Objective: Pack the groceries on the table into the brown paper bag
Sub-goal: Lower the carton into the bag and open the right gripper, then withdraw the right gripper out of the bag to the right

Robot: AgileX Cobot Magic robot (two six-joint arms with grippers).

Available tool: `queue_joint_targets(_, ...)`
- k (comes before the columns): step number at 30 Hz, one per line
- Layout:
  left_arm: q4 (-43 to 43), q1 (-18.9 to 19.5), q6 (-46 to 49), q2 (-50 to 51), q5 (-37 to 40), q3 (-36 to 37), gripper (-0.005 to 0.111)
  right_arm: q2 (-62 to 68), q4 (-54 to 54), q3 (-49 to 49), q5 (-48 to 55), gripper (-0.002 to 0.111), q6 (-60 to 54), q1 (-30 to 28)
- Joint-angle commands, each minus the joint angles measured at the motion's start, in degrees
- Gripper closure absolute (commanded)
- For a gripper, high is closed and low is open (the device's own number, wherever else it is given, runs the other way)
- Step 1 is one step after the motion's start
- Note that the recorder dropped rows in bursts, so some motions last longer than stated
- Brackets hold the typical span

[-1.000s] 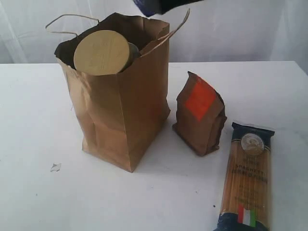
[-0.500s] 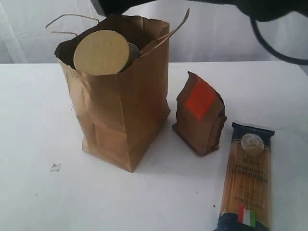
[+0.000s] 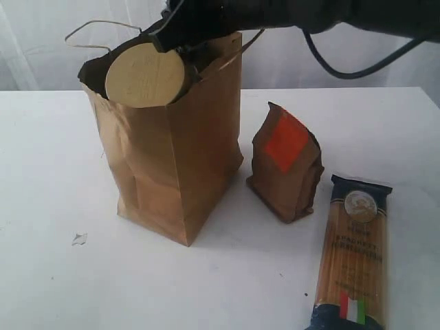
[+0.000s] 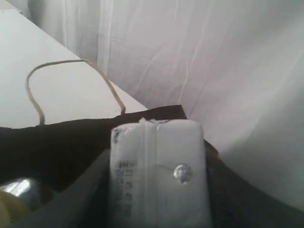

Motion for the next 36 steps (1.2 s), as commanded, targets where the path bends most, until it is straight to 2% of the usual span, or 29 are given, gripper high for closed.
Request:
queue_joint_targets(1,0.05,0.10,-0.09,-0.25,0.01,0.17,0.107,0.62,0.27,-0.72,-5.47,0.108,0.19,-1.85)
queue_joint_targets(7,0.05,0.10,-0.09,-0.25,0.01,0.17,0.107,3.79,2.36,-1.07,-5.77,0.106,0.19,-1.89)
queue_joint_targets(13,0.05,0.10,-0.09,-0.25,0.01,0.17,0.107,3.79,2.47,-1.07,-4.48,0.060,0.22,-1.89)
queue_joint_targets(17,0.05,0.10,-0.09,-0.25,0.01,0.17,0.107,3.68,2.47,-1.70,-3.32,0.044,0.22,-1.89)
queue_joint_targets(36,0.05,0.10,-0.09,-0.25,0.01,0.17,0.107,1.02,2.47,-1.94,0.80,0.043,1.38,-1.89)
